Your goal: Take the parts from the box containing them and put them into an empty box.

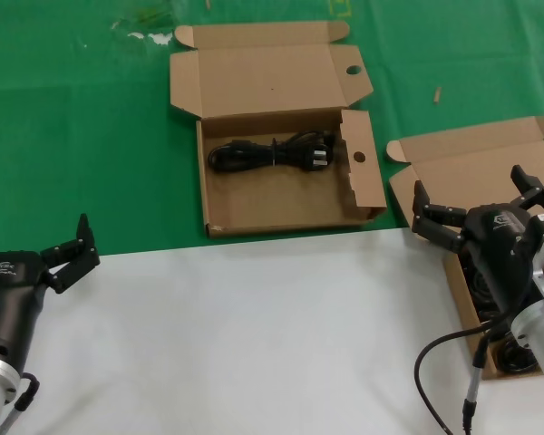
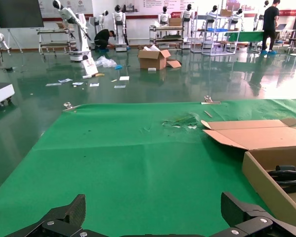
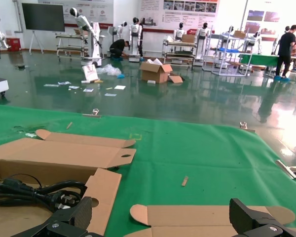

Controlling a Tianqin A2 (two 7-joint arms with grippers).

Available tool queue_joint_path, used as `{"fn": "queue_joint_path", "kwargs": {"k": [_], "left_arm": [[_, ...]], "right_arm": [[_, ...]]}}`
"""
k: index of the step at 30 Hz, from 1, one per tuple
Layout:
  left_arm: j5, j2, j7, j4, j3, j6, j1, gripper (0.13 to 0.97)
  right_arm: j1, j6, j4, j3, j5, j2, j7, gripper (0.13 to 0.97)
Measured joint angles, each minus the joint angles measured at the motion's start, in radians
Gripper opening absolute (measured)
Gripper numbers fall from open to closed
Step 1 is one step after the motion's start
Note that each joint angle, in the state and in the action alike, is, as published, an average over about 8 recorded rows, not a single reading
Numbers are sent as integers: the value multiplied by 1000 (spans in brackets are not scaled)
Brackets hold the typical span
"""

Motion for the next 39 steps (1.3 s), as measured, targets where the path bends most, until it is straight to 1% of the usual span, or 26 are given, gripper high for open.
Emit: {"fn": "queue_joint_path", "kwargs": {"k": [39], "left_arm": [[0,0,0,0,0,0,0,966]], "right_arm": [[0,0,0,0,0,0,0,966]]}}
